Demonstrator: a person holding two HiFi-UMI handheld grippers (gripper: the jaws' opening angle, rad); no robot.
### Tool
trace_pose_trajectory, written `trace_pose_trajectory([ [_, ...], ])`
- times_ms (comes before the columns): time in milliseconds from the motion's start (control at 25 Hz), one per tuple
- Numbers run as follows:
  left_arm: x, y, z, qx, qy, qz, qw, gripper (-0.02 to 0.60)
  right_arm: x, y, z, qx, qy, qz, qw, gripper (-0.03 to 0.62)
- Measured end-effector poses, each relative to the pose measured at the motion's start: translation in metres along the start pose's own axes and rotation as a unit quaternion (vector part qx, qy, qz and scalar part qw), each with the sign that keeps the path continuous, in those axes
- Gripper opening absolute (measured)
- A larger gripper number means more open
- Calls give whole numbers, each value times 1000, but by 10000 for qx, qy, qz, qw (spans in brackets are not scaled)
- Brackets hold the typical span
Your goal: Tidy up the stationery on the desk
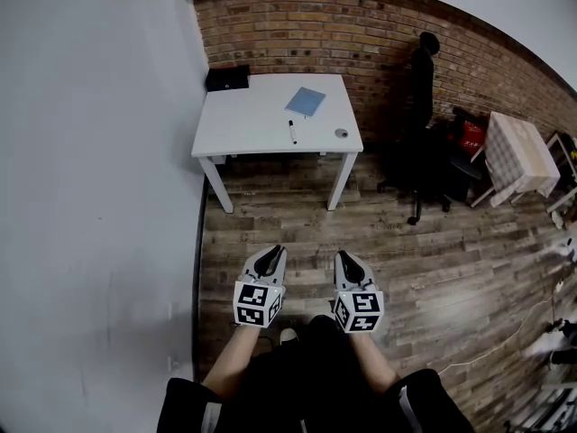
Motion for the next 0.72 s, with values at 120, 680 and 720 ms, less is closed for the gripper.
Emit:
trace_pose_trajectory([
  [120,6,-5,-1,6,21,3,10000,44,-1,-7,1,22,-3,-1,10000,23],
  [680,66,-83,-2,193,16,56,9998,44,-21,-111,17,142,-157,116,9997,25],
  [720,74,-91,-1,210,10,61,9998,44,-23,-123,19,153,-173,123,9997,25],
])
Point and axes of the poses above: the fingertips, and each gripper's own axes: y backward along the fingers, x to its left, z out of its top, the point moved 9 cm from there along y, backward along the fingers, and after that the axes turned 13 degrees about -y, right-handed, at the moved point
